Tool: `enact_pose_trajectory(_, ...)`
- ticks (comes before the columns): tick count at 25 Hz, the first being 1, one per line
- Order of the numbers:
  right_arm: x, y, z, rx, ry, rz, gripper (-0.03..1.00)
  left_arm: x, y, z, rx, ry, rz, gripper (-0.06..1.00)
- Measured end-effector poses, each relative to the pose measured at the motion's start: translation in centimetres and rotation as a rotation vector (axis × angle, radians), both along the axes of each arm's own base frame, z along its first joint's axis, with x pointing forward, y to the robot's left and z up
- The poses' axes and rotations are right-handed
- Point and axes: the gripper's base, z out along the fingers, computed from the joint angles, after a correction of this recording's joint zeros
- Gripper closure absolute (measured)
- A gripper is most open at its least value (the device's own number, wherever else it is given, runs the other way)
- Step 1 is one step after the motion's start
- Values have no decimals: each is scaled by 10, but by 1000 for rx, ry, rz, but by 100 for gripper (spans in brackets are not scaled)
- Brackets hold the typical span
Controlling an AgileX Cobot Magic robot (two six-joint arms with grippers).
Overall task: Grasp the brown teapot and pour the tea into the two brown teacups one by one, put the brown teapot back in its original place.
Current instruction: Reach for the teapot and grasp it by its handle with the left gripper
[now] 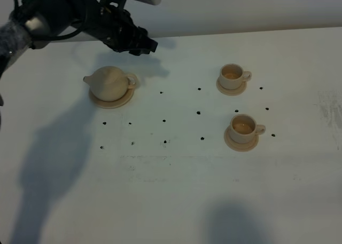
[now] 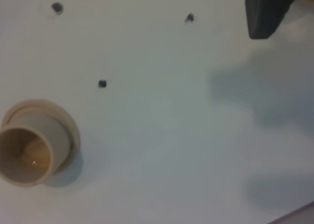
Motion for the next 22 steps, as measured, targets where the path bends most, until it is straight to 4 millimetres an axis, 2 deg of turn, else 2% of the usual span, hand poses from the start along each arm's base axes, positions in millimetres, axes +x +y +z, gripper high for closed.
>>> enact_pose_trajectory(7, 0, 0, 0, 1, 0, 0, 74, 4, -12, -11, 9, 37, -6, 49)
enact_pose_trajectory(22, 0, 0, 0, 1, 0, 0, 74, 2, -5, -24, 82, 117, 45, 49)
